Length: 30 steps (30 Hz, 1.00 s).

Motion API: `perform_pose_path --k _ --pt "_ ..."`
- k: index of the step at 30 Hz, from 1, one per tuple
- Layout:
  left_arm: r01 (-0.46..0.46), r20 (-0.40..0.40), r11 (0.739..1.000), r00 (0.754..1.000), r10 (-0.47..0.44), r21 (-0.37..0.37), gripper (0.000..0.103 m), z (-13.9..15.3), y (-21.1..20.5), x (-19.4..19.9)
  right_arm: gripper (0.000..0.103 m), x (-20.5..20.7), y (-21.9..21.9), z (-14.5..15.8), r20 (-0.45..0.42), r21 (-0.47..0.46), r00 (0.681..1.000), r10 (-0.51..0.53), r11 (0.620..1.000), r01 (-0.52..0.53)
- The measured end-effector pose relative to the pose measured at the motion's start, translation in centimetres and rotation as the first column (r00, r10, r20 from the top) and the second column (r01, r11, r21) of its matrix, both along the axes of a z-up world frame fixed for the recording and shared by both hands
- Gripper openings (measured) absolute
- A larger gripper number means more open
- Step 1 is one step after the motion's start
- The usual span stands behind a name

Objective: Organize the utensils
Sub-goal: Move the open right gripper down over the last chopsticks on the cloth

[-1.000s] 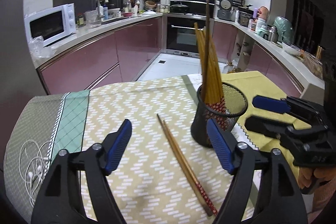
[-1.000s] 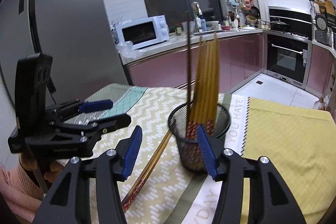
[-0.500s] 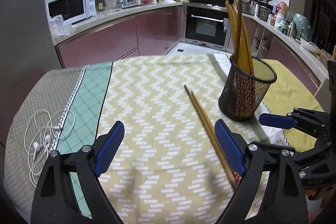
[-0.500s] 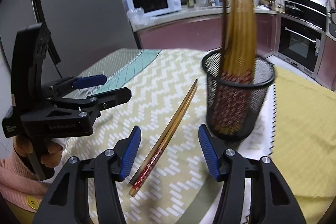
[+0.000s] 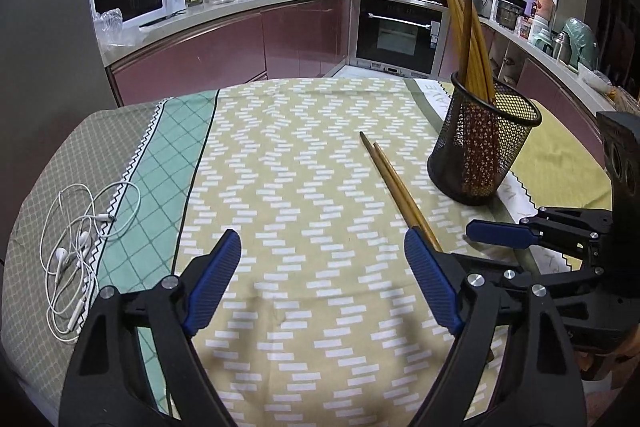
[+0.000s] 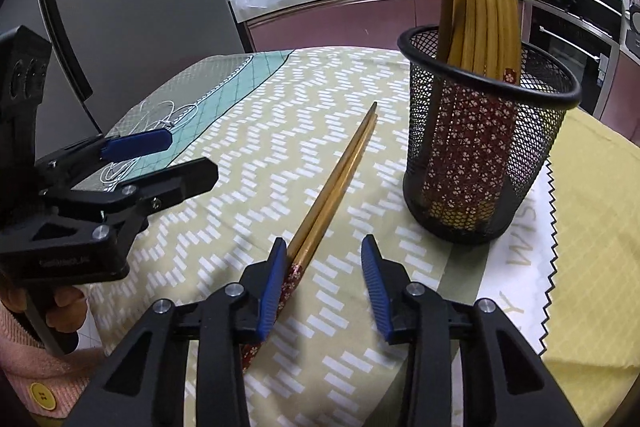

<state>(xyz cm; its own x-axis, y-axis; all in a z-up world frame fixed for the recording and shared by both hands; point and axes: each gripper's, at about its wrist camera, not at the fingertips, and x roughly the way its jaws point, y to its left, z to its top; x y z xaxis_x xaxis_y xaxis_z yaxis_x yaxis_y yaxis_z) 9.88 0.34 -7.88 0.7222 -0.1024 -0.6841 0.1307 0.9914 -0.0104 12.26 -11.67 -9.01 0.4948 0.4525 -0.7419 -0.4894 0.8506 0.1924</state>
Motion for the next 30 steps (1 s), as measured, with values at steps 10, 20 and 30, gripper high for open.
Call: perform_pose_path --k 10,20,30 --pt "0.011 -0.024 1.0 1.0 -0.011 -0.001 0.083 -0.7 -0.4 0.2 0.035 1.2 0.8 -0.1 -0.013 -0.034 1.0 -0.025 0.999 0.024" --pt "0.054 -0.046 0.999 0.998 -0.054 0.002 0.082 -1.5 -1.5 0.7 0.022 1.4 -0.2 -0.2 -0.049 -0.022 0.997 -0.052 0.998 0.051" --pt "0.136 -0.074 0.991 0.988 -0.136 0.0 0.074 -2.4 -4.0 2.0 0.017 1.4 -2.6 -0.2 -0.086 0.011 0.993 -0.077 0.997 0.078"
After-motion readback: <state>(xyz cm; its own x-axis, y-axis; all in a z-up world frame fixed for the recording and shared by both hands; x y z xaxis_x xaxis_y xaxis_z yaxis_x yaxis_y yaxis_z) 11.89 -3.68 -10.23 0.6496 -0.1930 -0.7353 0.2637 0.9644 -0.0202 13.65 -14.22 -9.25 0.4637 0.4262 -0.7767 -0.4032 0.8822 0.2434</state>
